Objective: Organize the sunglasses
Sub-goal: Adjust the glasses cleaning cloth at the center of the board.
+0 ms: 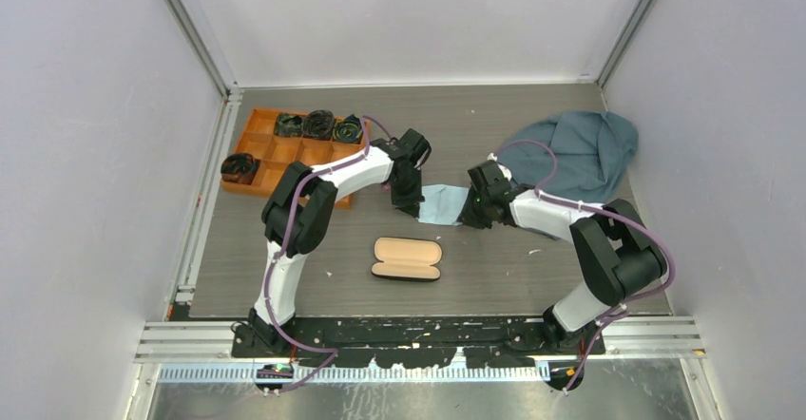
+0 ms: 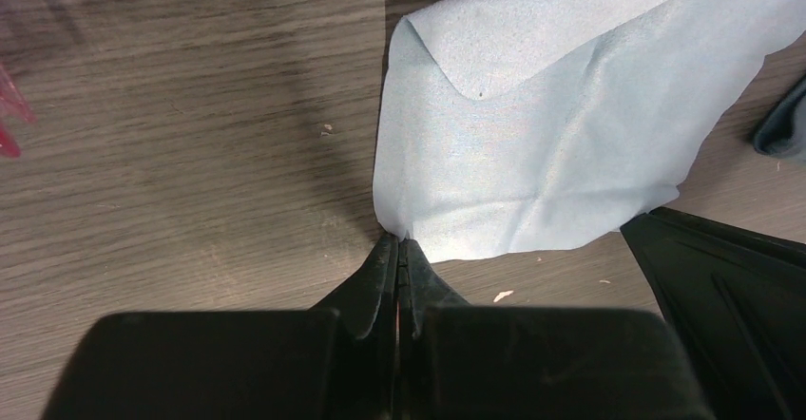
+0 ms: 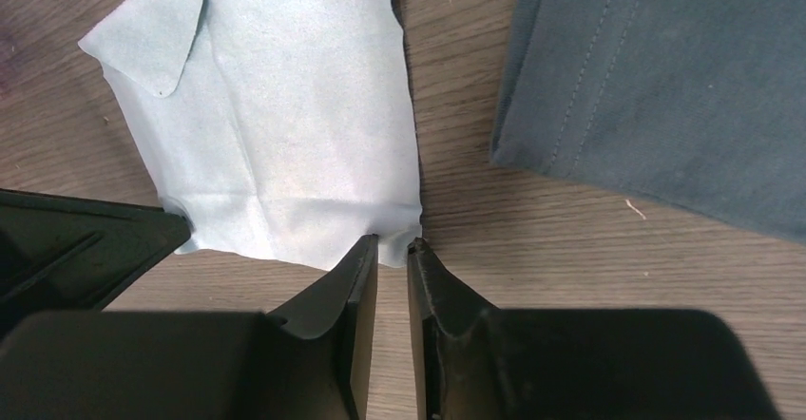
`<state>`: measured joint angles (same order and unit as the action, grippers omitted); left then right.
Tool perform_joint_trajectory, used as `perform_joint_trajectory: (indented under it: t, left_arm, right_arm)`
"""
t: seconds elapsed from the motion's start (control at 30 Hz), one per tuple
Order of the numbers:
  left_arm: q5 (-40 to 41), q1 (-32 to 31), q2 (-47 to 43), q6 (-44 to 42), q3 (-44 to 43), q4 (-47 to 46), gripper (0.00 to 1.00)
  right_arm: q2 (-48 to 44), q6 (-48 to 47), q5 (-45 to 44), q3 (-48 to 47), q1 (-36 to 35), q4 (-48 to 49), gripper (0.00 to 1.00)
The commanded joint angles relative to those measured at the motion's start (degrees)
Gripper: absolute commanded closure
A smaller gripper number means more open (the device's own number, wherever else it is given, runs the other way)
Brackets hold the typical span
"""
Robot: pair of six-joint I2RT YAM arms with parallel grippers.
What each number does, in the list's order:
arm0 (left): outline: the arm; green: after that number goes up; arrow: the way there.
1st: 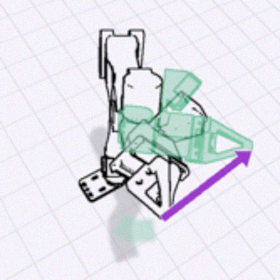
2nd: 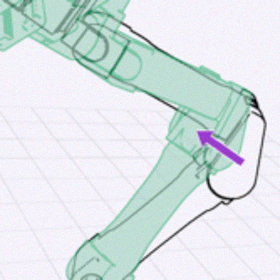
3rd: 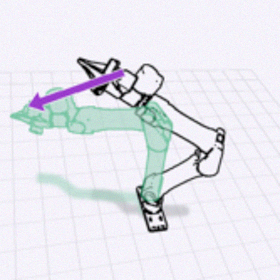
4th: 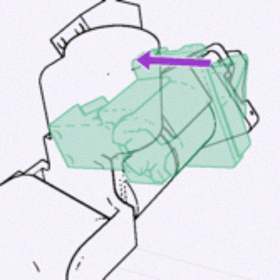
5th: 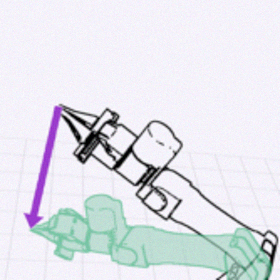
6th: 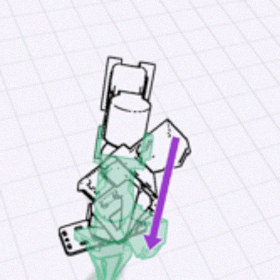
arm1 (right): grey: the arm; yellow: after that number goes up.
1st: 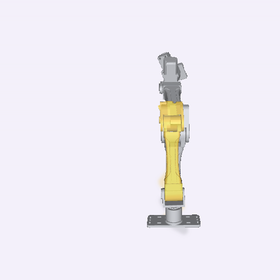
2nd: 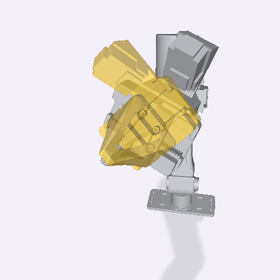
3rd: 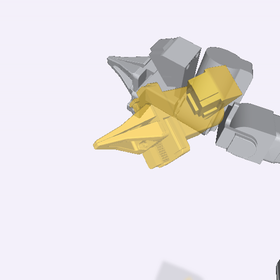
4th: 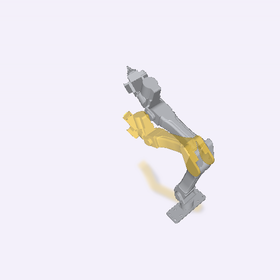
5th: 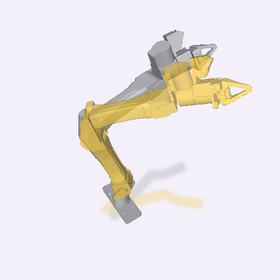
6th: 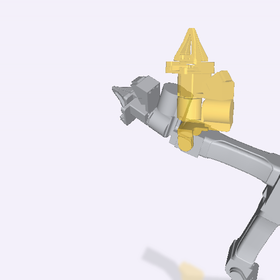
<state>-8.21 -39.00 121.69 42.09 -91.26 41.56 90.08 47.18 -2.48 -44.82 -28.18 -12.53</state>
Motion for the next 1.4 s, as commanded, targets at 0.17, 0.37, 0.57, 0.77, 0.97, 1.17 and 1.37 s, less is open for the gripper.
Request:
perform_joint_trajectory:
  t: [0.17,0.37,0.57,0.77,0.97,1.17,1.37]
  left_arm:
    - [0.03,-0.28,-1.08,0.42,0.57,-0.41,1.0]
    - [0.47,-0.28,-1.77,0.23,0.56,0.05,0.99]
    - [1.46,-0.28,-4.63,0.02,0.78,0.45,1.0]
    - [1.04,-0.28,-6.93,0.01,0.69,0.39,0.99]
    - [0.71,-0.28,-9.73,0.01,-0.23,0.98,1.0]
    - [2.28,0.08,-9.56,-2.08,-6.72,3.22,0.99]
    - [2.4,3.34,-2.66,-5.97,-20.24,6.51,1.0]
  right_arm:
    - [1.46,-0.68,-1.4,-2.04,-0.34,-0.21,0.85]
    - [0.66,-1.15,-1.13,-2.0,-0.36,-0.36,0.99]
    - [-3.34,-1.69,-1.67,-2.0,-0.34,-1.31,0.99]
    - [-6.25,-1.91,-2.4,-2.75,-0.34,-2.78,1.0]
    - [-9.22,-2.13,-2.91,-4.99,-0.32,-4.83,0.99]
    - [-8.93,-4.87,-5.8,-10.7,-0.18,-5.91,0.99]
    - [-2.34,-8.22,-7.21,-21.3,2.78,-4.29,1.0]
